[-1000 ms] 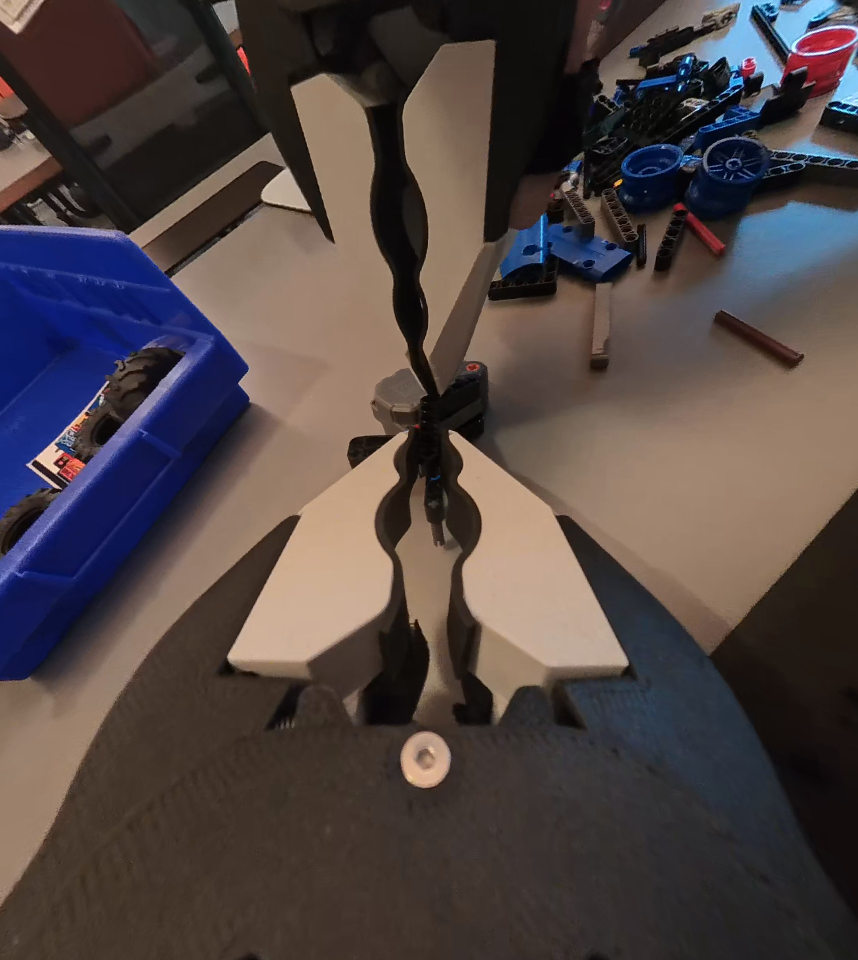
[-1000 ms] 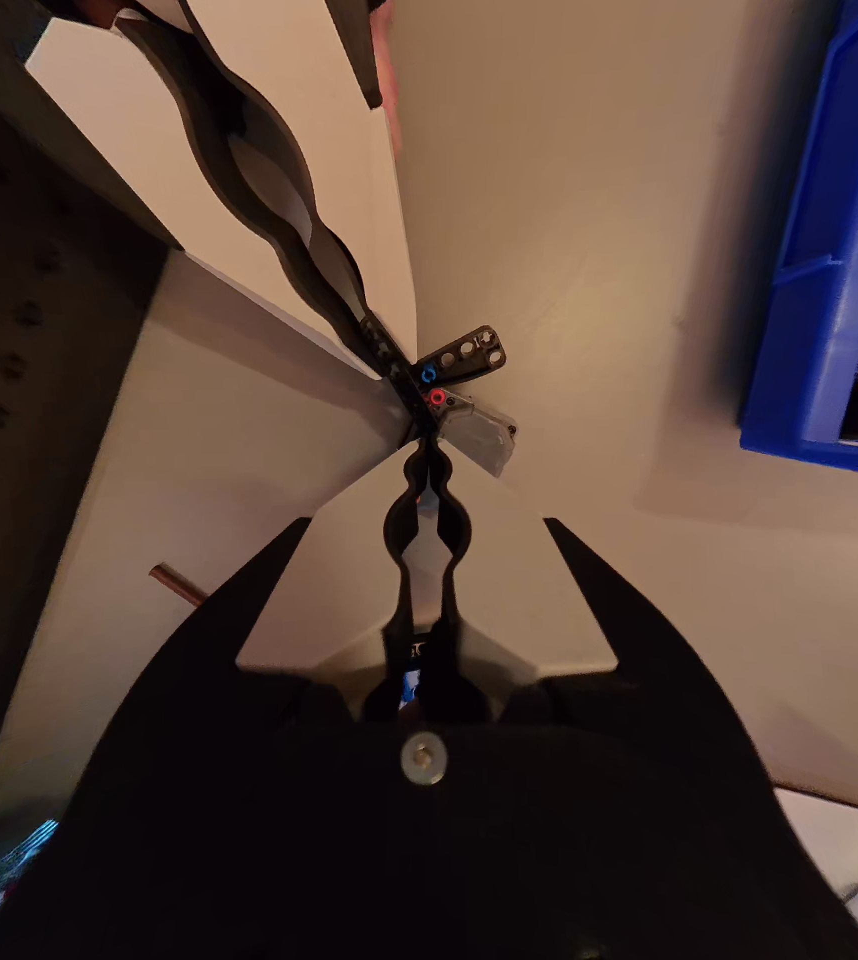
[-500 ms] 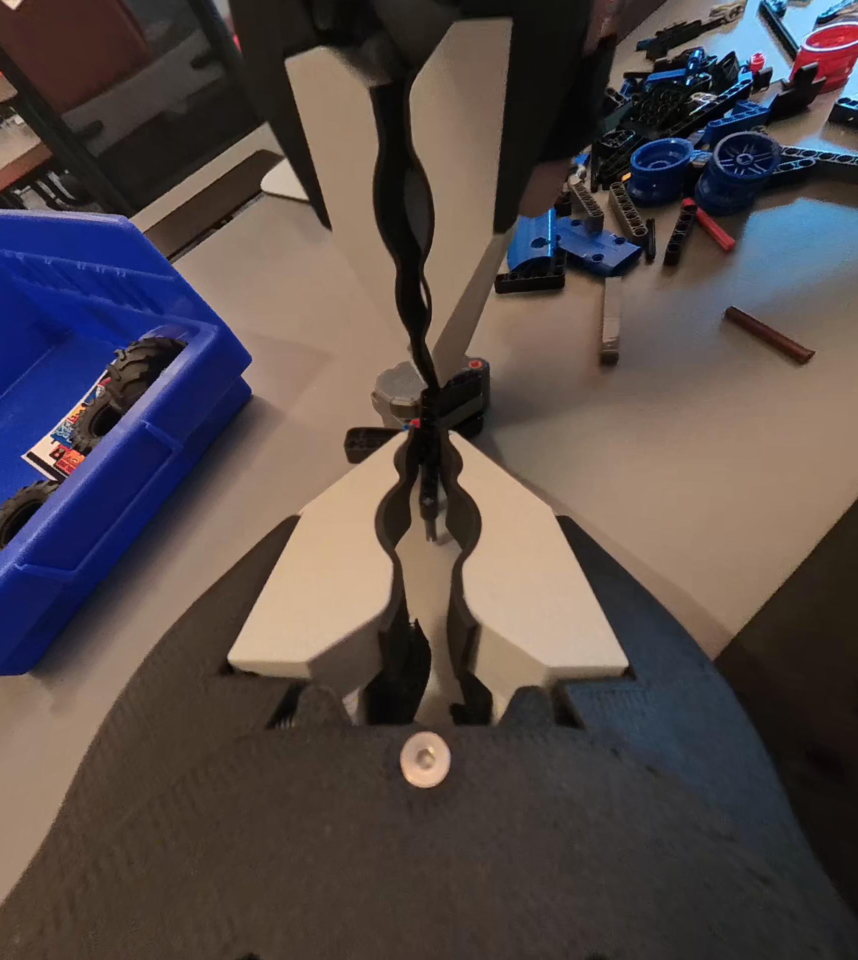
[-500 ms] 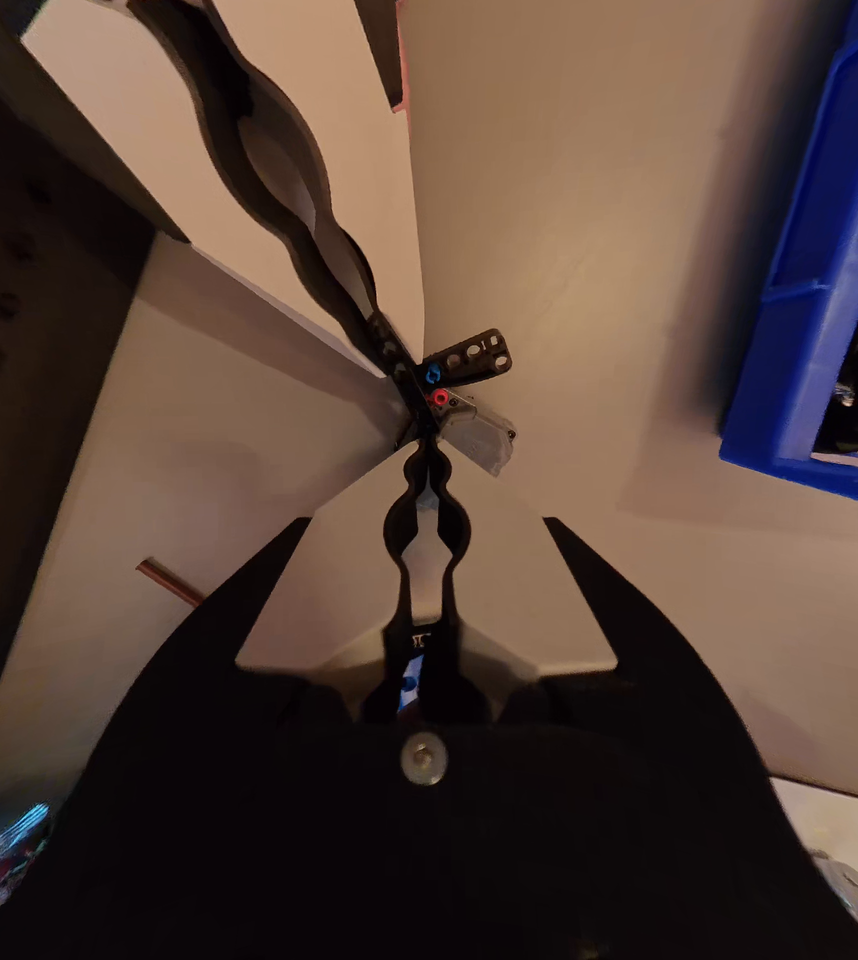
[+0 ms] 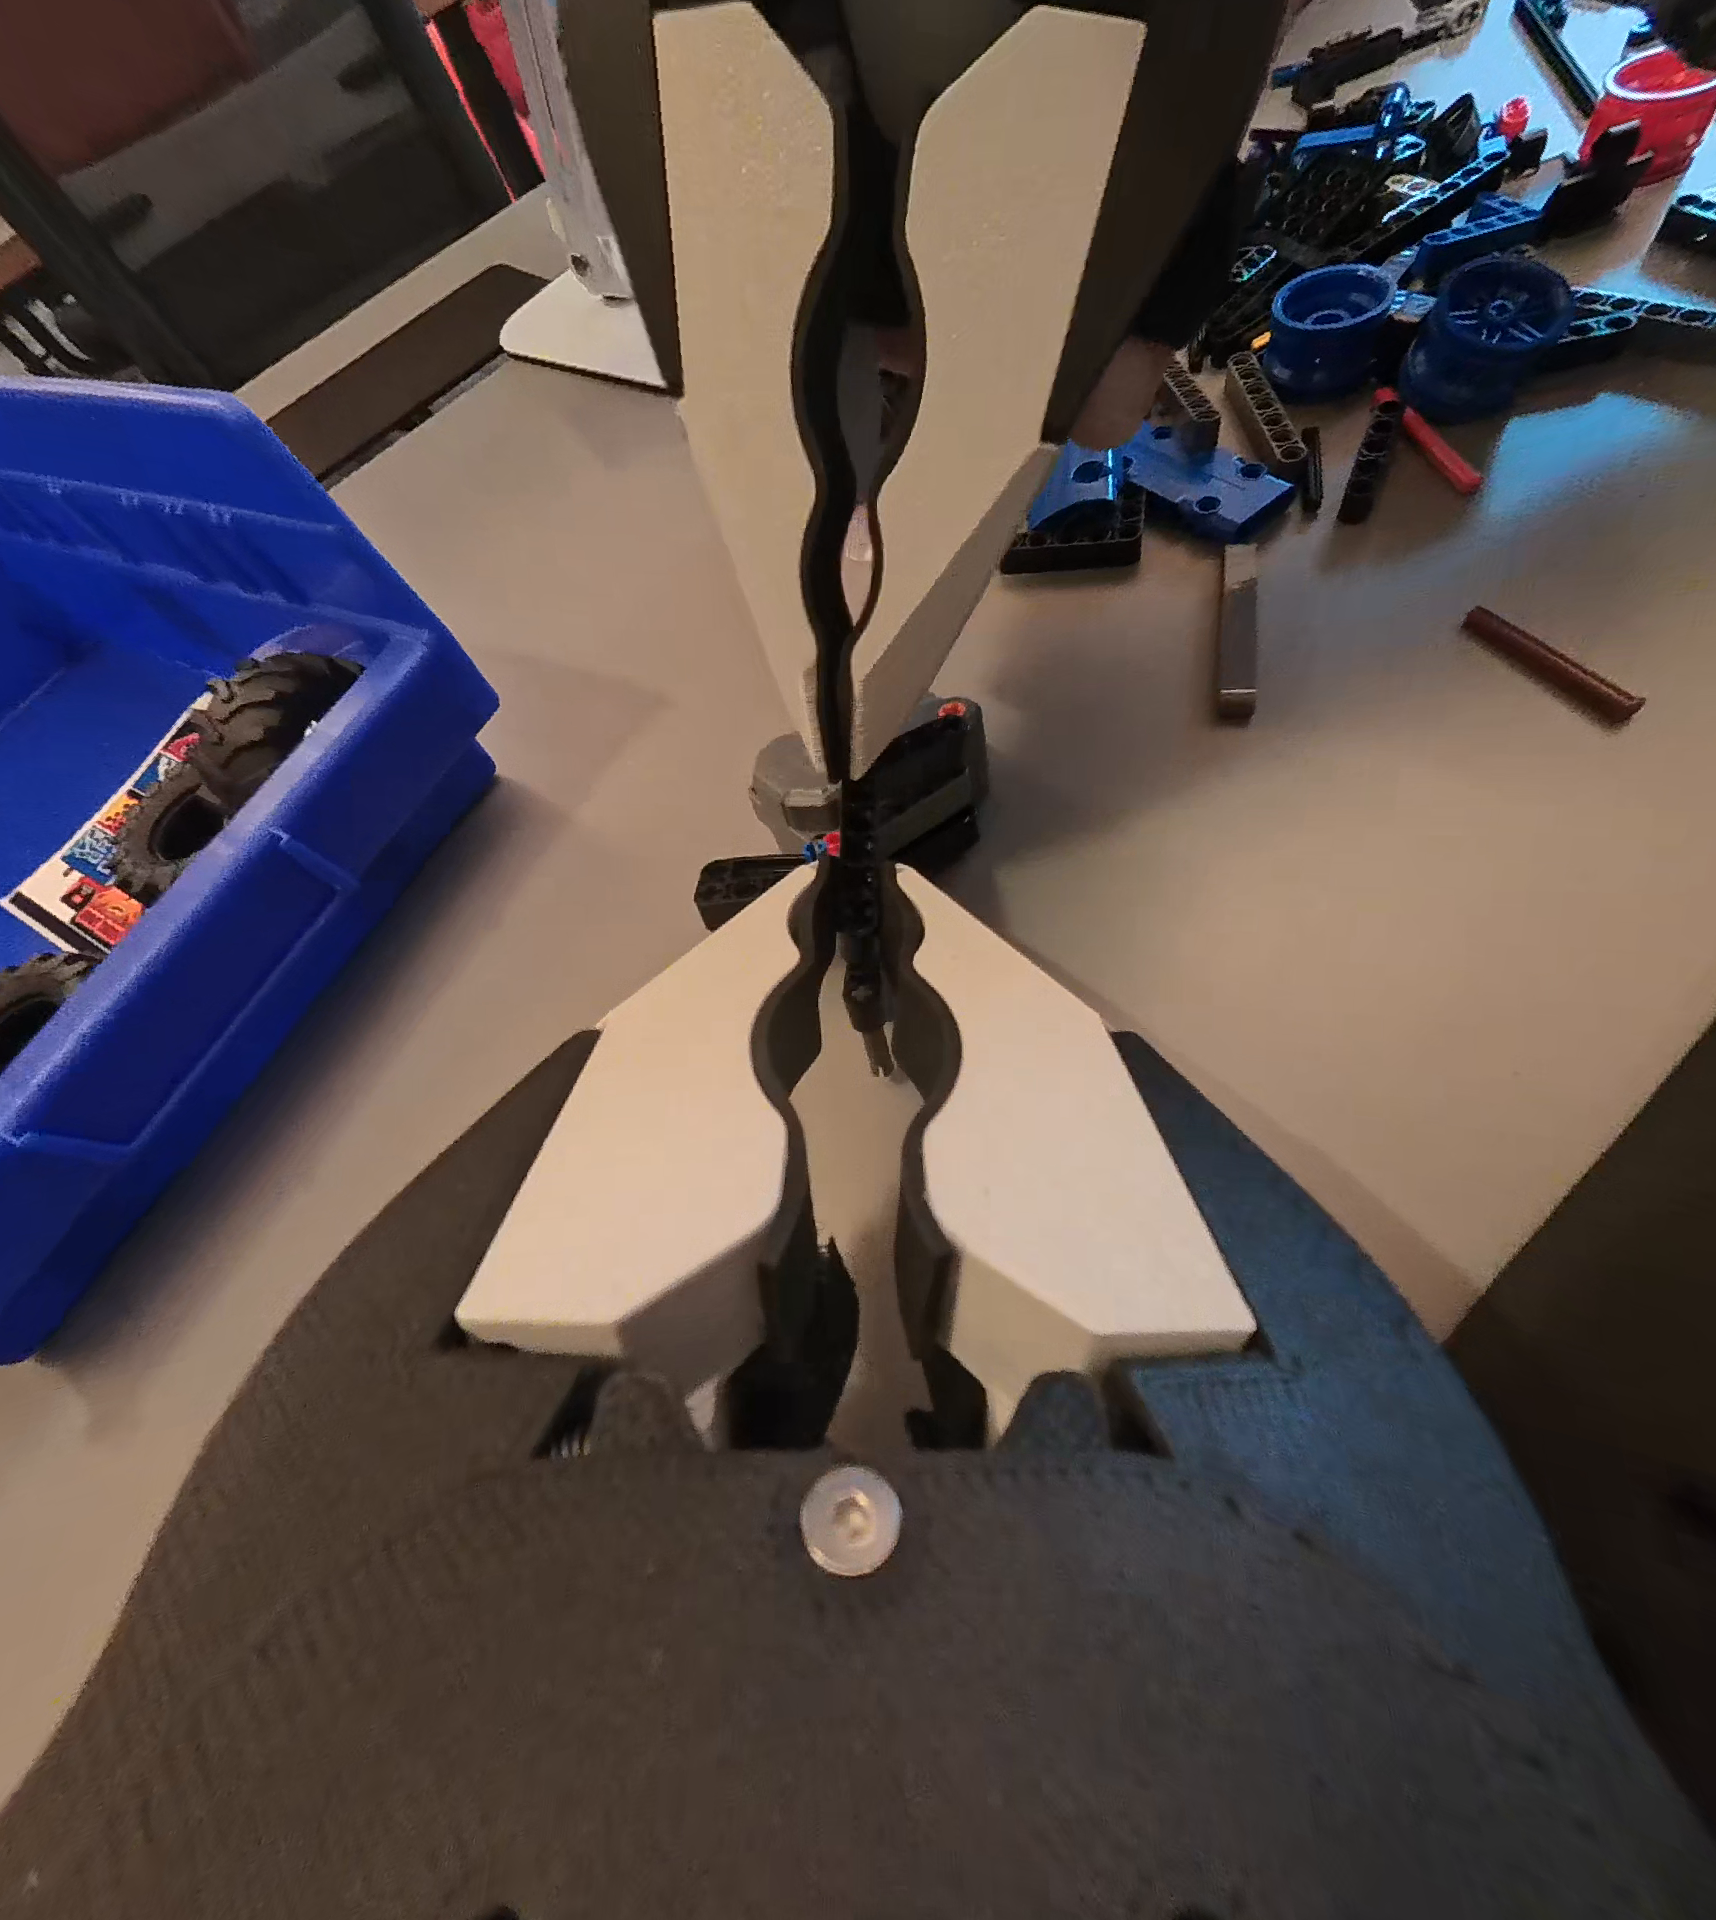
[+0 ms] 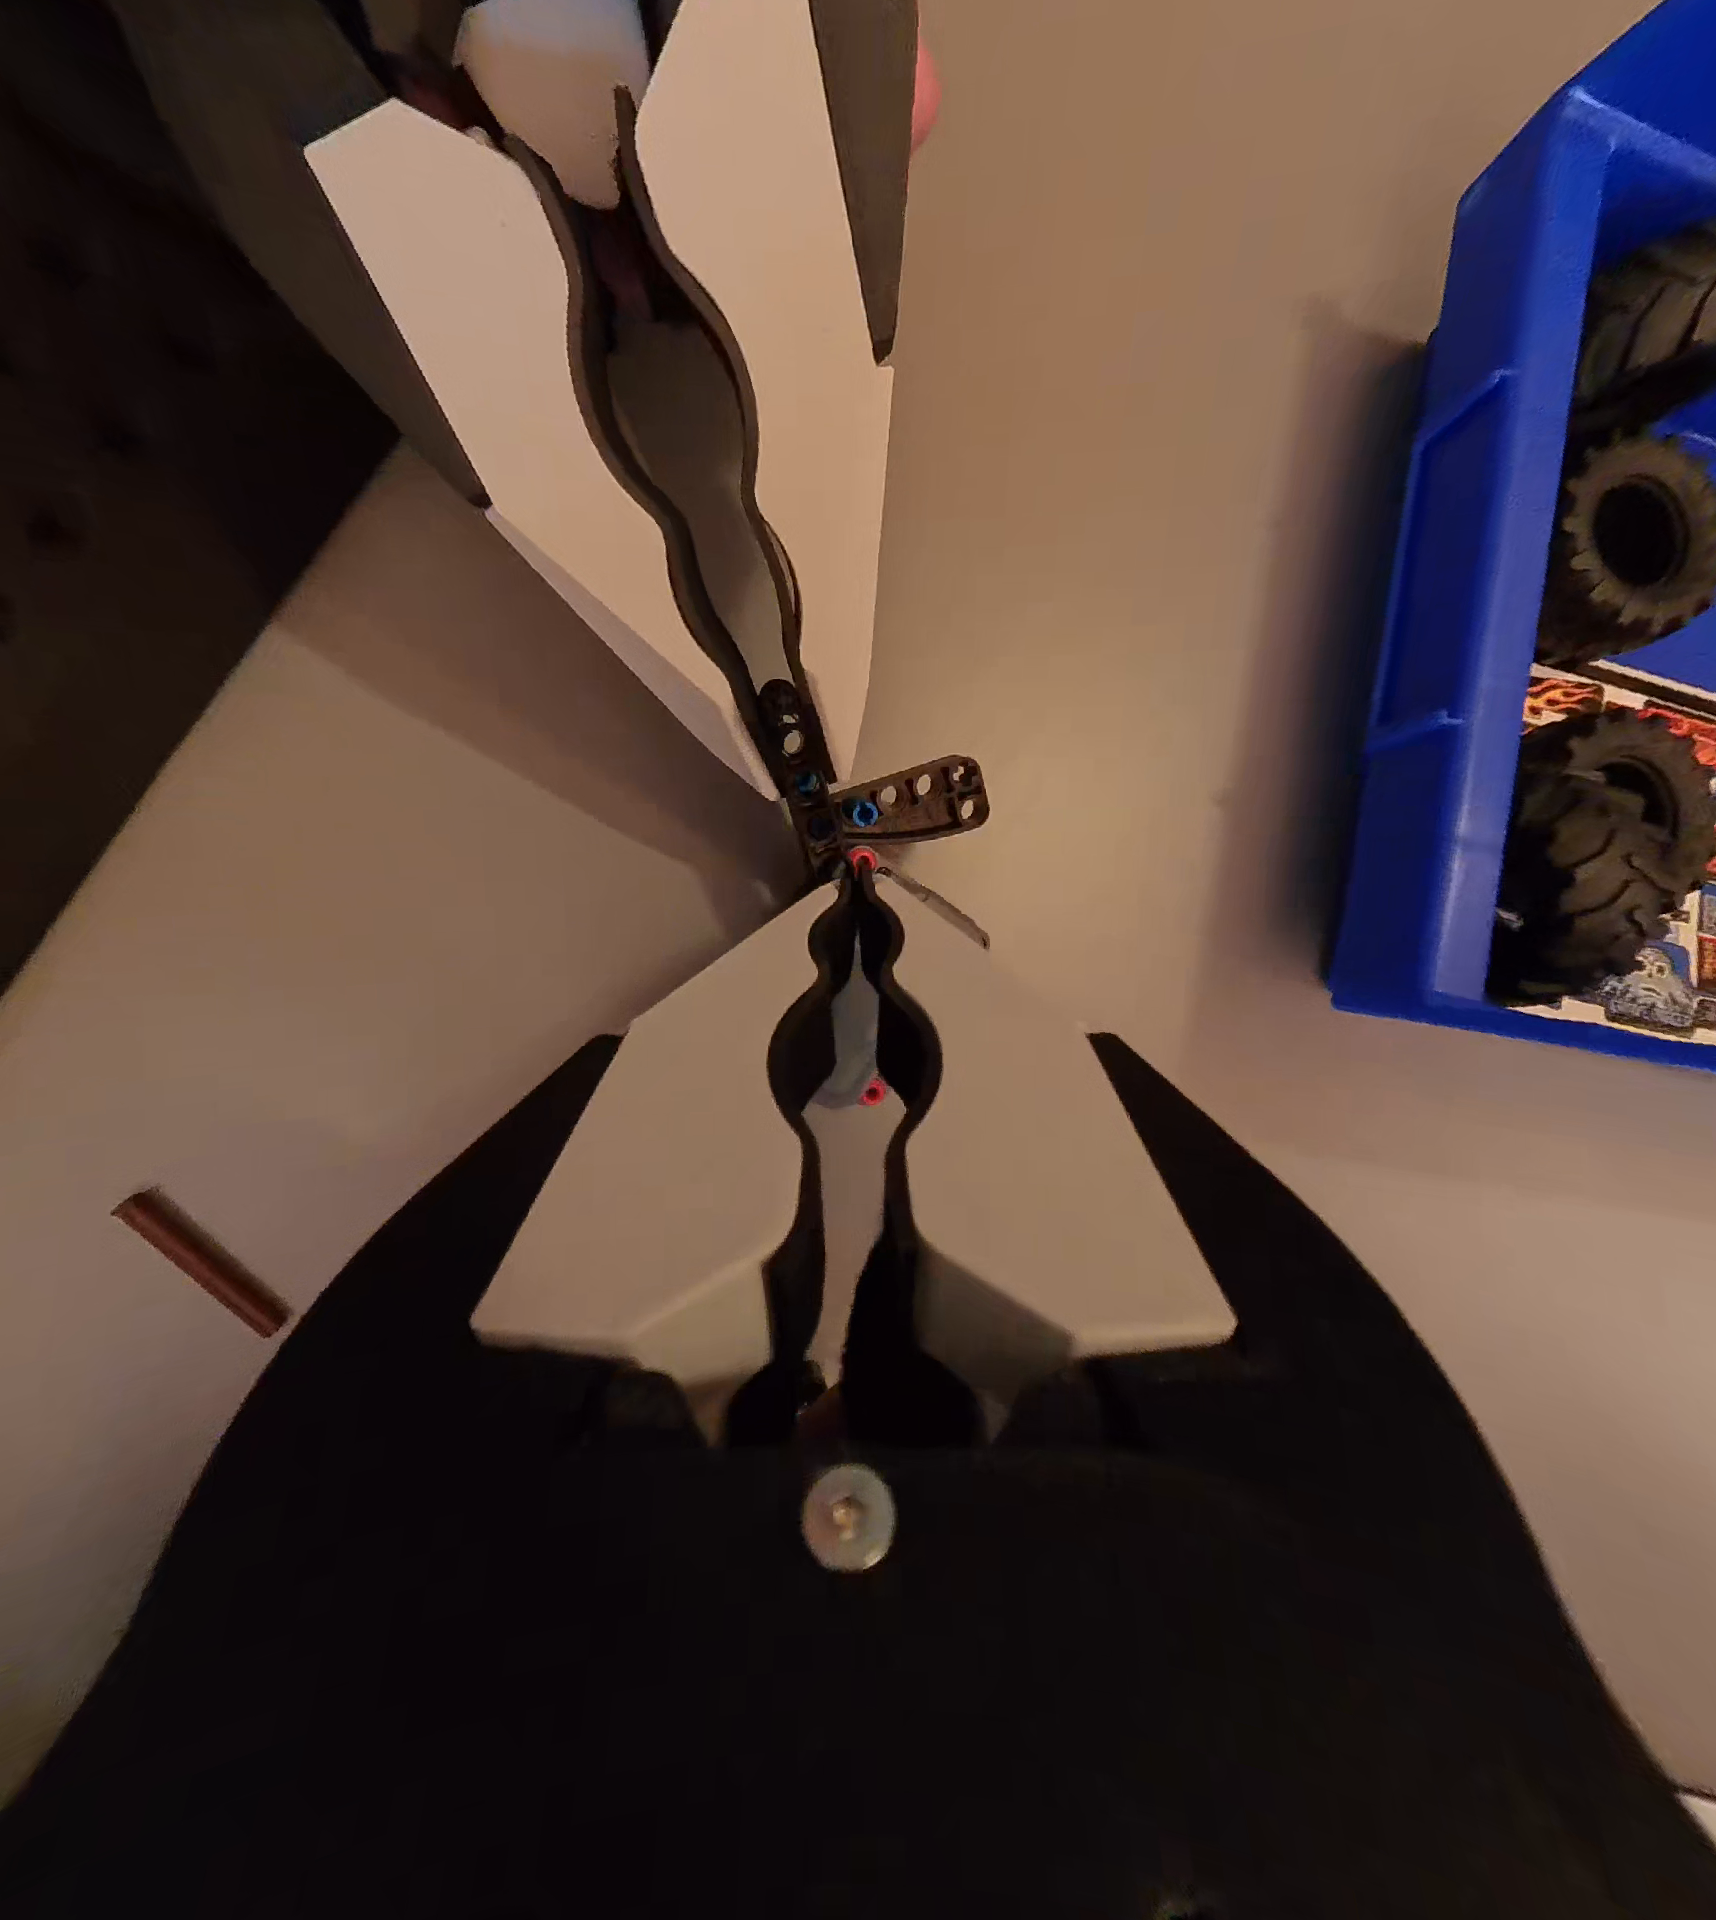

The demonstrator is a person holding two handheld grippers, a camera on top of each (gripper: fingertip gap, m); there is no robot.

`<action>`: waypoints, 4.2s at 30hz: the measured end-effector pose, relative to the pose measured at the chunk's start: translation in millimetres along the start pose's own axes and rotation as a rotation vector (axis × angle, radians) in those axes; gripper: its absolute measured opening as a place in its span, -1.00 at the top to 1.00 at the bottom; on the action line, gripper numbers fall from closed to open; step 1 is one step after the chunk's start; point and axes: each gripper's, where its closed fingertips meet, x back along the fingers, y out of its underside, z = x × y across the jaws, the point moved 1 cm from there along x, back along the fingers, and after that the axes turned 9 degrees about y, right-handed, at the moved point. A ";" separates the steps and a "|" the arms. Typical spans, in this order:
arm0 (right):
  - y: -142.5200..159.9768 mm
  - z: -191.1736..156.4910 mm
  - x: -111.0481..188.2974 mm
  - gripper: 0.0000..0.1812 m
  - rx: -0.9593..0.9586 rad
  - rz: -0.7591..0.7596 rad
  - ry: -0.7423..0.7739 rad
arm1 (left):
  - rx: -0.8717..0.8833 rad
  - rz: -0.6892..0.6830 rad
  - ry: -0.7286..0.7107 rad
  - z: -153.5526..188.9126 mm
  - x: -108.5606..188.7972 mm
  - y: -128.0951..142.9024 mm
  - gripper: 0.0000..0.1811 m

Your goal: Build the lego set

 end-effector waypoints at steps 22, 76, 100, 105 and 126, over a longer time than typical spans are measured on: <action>0.8 1.6 -5.6 1.00 -0.135 -0.080 -0.124 | 0.163 -0.118 0.107 -3.4 0.1 1.4 0.94; 14.2 -53.3 18.2 0.80 0.012 -0.163 -0.202 | 0.130 -0.242 -0.076 -3.8 8.1 34.5 0.65; -0.9 -52.4 49.6 0.70 -0.224 0.133 -0.246 | -0.161 -0.205 0.055 61.6 3.6 -6.1 0.94; -22.6 -39.4 69.3 0.78 0.188 0.183 0.156 | 0.234 -0.088 0.217 56.2 10.7 -17.6 0.94; -1.7 0.9 25.6 0.92 0.073 0.061 0.236 | 0.295 -0.063 0.063 26.1 22.0 -1.7 0.40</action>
